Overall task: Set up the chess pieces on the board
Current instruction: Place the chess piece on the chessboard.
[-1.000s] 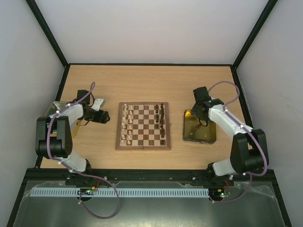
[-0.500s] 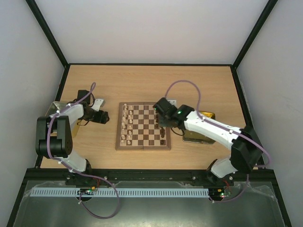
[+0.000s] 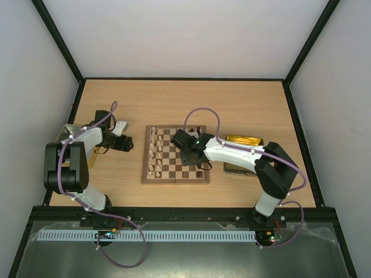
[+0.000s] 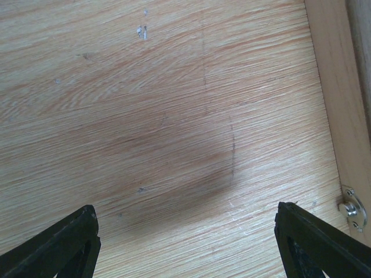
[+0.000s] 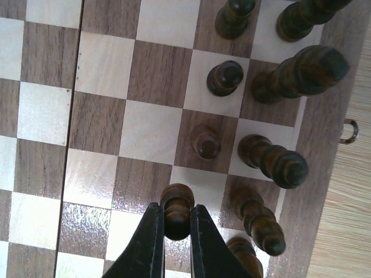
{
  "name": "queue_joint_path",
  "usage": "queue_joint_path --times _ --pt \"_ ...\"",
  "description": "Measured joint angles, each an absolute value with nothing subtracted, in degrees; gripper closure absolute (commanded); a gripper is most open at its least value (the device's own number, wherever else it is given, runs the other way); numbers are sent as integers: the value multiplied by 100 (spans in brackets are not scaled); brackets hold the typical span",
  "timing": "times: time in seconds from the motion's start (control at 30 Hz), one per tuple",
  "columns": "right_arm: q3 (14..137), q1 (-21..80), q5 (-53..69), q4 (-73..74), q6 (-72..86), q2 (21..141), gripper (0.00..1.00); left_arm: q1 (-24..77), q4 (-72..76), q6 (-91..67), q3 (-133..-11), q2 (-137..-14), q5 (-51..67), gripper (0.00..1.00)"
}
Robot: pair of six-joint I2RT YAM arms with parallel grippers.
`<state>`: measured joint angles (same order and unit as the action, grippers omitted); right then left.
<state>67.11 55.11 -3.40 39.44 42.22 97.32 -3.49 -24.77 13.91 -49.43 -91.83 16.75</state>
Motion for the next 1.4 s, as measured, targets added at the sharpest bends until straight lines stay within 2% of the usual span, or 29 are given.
queue_joint_path --times 0.93,1.4 --pt "6711 5472 -429 3896 4171 10014 97 -349 -2477 1391 -4943 -9183 1669 17" --pt "6711 5472 -416 3979 4121 10014 84 -349 -2475 1391 -4943 -9183 1669 17"
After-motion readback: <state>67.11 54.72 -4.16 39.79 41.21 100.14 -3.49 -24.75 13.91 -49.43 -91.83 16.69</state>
